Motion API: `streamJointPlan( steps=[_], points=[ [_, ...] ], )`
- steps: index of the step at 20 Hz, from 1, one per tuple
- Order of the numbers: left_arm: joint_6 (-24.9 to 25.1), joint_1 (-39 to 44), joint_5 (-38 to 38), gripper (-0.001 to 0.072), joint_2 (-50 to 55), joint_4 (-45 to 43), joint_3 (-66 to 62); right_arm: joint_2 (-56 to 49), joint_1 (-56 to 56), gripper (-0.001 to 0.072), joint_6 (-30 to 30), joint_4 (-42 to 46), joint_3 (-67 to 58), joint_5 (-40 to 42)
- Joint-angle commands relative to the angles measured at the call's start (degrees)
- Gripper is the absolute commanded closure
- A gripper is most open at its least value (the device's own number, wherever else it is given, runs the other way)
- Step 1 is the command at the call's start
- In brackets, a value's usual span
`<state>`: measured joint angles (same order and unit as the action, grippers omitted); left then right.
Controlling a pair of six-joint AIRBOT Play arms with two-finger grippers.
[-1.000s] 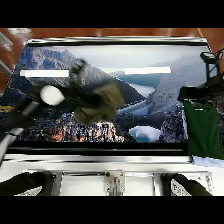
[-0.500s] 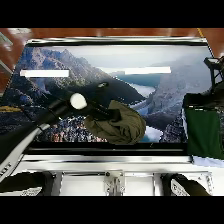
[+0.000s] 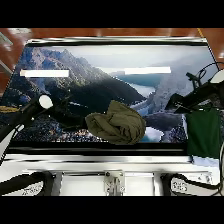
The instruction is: Fold the shirts.
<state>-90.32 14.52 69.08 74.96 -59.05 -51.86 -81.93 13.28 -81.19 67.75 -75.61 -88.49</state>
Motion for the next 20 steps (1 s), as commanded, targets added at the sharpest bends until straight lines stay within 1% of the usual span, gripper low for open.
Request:
streamJointPlan(
  steps=[1, 3, 6, 8, 10, 11, 14, 16, 18, 20],
  points=[
    [1.2, -1.6, -5.6, 0.0045, -0.7, 3.7, 8.0, -6.3, -1.0, 0.0089, 0.9, -2.8, 0.0, 1.4],
    [1.2, -1.6, -9.9, 0.0045, 0.0, 5.8, 9.2, -8.4, -2.2, 0.0089, 1.0, -2.8, 0.0, 2.6],
    [1.5, -1.4, -16.1, 0.0046, 2.3, 11.8, 9.4, -11.3, -3.9, 0.0088, 1.1, -3.0, 0.0, 3.2],
    [4.2, -0.2, -18.1, 0.0048, 4.1, 15.8, 9.4, -13.0, -5.4, 0.0088, 2.1, -3.0, 0.0, 3.2],
    [4.2, 1.5, -20.7, 0.0063, 5.7, 18.3, 9.4, -14.4, -7.1, 0.0088, 2.9, -3.0, 0.0, 3.2],
    [4.2, 2.2, -22.1, 0.0116, 6.3, 18.9, 9.4, -15.1, -7.9, 0.0088, 2.8, -3.0, 0.0, 3.2],
    [4.1, 3.0, -24.0, 0.0226, 7.6, 20.1, 9.4, -16.8, -10.0, 0.0088, 2.8, -3.6, 0.0, 3.5],
    [4.2, 3.0, -24.0, 0.0407, 7.7, 20.1, 9.4, -18.1, -11.3, 0.0088, 2.8, -5.1, 0.0, 4.5],
    [4.2, 3.0, -24.1, 0.0560, 7.7, 20.1, 9.4, -19.5, -12.9, 0.0088, 2.8, -7.1, 0.0, 6.0],
    [4.7, 3.0, -24.1, 0.0640, 7.7, 20.1, 9.4, -21.1, -14.7, 0.0088, 2.3, -7.7, 0.0, 7.2]
  ],
)
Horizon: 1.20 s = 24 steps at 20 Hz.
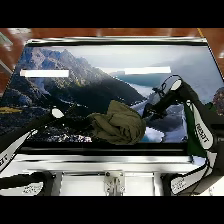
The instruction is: Fold the shirts.
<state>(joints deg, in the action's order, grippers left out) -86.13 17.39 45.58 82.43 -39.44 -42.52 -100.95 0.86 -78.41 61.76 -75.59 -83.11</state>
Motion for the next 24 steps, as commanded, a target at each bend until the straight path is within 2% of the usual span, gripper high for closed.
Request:
streamJointPlan(
  steps=[1, 2, 3, 4, 5, 8, 11, 13, 16, 19, 22, 24],
  points=[
    [1.5, 0.1, -0.6, 0.0661, 0.2, 0.5, 0.0, -2.9, -3.1, 0.0088, -1.0, -1.7, 0.0, 2.3],
    [1.6, 0.1, -0.6, 0.0661, 0.1, 0.5, 0.0, -3.7, -4.0, 0.0090, -1.5, -1.7, 0.0, 2.4],
    [1.7, 0.0, -0.6, 0.0662, -0.1, 0.4, 0.0, -4.1, -4.8, 0.0170, -1.5, -1.7, 0.0, 2.4],
    [2.4, -0.2, -0.6, 0.0662, -0.3, 0.3, -0.2, -4.1, -5.5, 0.0473, -1.2, -1.7, 0.0, 2.4],
    [3.2, -0.3, -0.6, 0.0663, -0.9, -0.9, -0.8, -3.7, -5.7, 0.0643, -0.8, -1.8, 0.0, 2.5],
    [-0.4, -0.5, 2.1, 0.0664, -5.1, -12.6, -6.1, 0.4, -4.8, 0.0653, 1.7, -1.4, -0.7, 3.8],
    [-3.8, -1.9, 9.5, 0.0664, -13.2, -26.2, -16.0, 8.7, -1.5, 0.0653, 2.8, -1.3, -4.6, 4.1],
    [-4.9, -3.9, 14.2, 0.0664, -19.6, -31.2, -24.2, 16.4, 1.4, 0.0652, 2.8, -1.3, -8.9, 4.2],
    [-7.5, -7.6, 16.3, 0.0663, -28.7, -31.3, -36.8, 29.3, 4.4, 0.0653, 2.6, -1.4, -15.1, 7.3],
    [-8.7, -8.5, 16.5, 0.0663, -35.0, -31.3, -48.2, 43.0, 4.1, 0.0653, 2.6, -1.7, -16.3, 16.2],
    [-10.2, -8.4, 18.0, 0.0663, -38.7, -31.3, -53.7, 53.4, 4.2, 0.0652, 2.4, -1.0, -16.3, 21.5],
    [-10.2, -8.4, 22.5, 0.0662, -40.0, -31.3, -53.9, 58.1, 4.2, 0.0653, 2.1, 1.0, -16.3, 20.8]
  ],
)
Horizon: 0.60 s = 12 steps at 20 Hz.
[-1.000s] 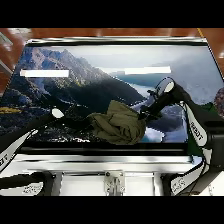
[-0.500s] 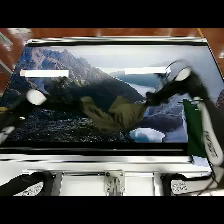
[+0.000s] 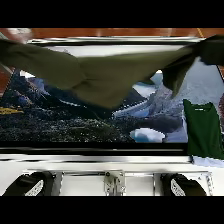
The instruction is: Fold the shirts.
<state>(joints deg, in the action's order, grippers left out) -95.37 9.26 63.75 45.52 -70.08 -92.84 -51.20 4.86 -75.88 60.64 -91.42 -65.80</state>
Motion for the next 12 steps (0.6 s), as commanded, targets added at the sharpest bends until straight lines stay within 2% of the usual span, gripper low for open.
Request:
streamJointPlan(
  steps=[1, 3, 6, 8, 11, 12],
  points=[
    [-1.0, -0.3, 7.5, 0.0663, -3.1, -0.7, -3.6, 10.2, 0.2, 0.0652, -0.6, 3.5, -0.5, 2.4],
    [-0.9, -0.3, 13.2, 0.0662, -2.9, -1.1, -3.5, 12.6, 0.2, 0.0652, -2.7, 7.1, -0.5, 0.2],
    [-0.8, -0.3, 16.8, 0.0662, -2.6, -3.1, -3.0, 13.4, 0.2, 0.0652, -3.9, 10.2, -0.5, -4.7],
    [-0.8, -0.3, 17.4, 0.0662, -2.6, -5.1, -0.4, 11.4, 0.2, 0.0652, -6.4, 10.4, -0.5, -11.1],
    [-0.8, -0.3, 17.5, 0.0662, -2.5, -7.4, 8.1, 5.7, 0.2, 0.0652, -9.1, 10.3, 1.1, -25.4],
    [-0.8, -0.3, 17.4, 0.0662, -2.3, -7.6, 11.6, 4.2, 0.2, 0.0652, -9.5, 10.2, 3.3, -27.3]
  ],
)
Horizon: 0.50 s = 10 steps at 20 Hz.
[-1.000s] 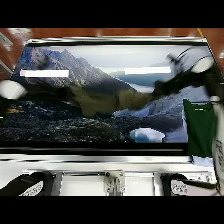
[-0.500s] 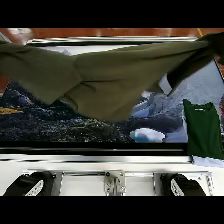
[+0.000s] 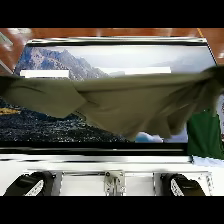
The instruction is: Fold the shirts.
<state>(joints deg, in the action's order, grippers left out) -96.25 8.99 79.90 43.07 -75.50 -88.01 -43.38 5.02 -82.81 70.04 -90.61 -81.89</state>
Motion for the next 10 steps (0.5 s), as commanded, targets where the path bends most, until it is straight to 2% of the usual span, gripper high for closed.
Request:
streamJointPlan(
  steps=[1, 3, 5, 8, 10],
  points=[
    [0.1, 0.0, 0.9, 0.0662, 0.5, -2.1, 10.6, -5.0, 0.0, 0.0652, -2.7, 0.8, 5.7, -11.4],
    [-0.1, 0.0, -2.4, 0.0662, 1.7, -2.1, 18.5, -7.5, 0.0, 0.0652, -2.7, 0.8, 13.4, -6.9],
    [-2.3, 0.0, -8.4, 0.0662, 4.2, -1.6, 24.6, -10.8, 0.0, 0.0652, -2.5, -0.9, 21.8, 3.8],
    [-4.2, 0.0, -21.3, 0.0662, 10.6, 2.7, 28.9, -19.6, 0.0, 0.0652, -2.1, -8.6, 29.2, 20.4],
    [-4.2, 0.0, -28.6, 0.0662, 16.6, 4.5, 28.9, -27.2, 0.0, 0.0652, 0.0, -13.9, 29.4, 26.3]
  ],
)
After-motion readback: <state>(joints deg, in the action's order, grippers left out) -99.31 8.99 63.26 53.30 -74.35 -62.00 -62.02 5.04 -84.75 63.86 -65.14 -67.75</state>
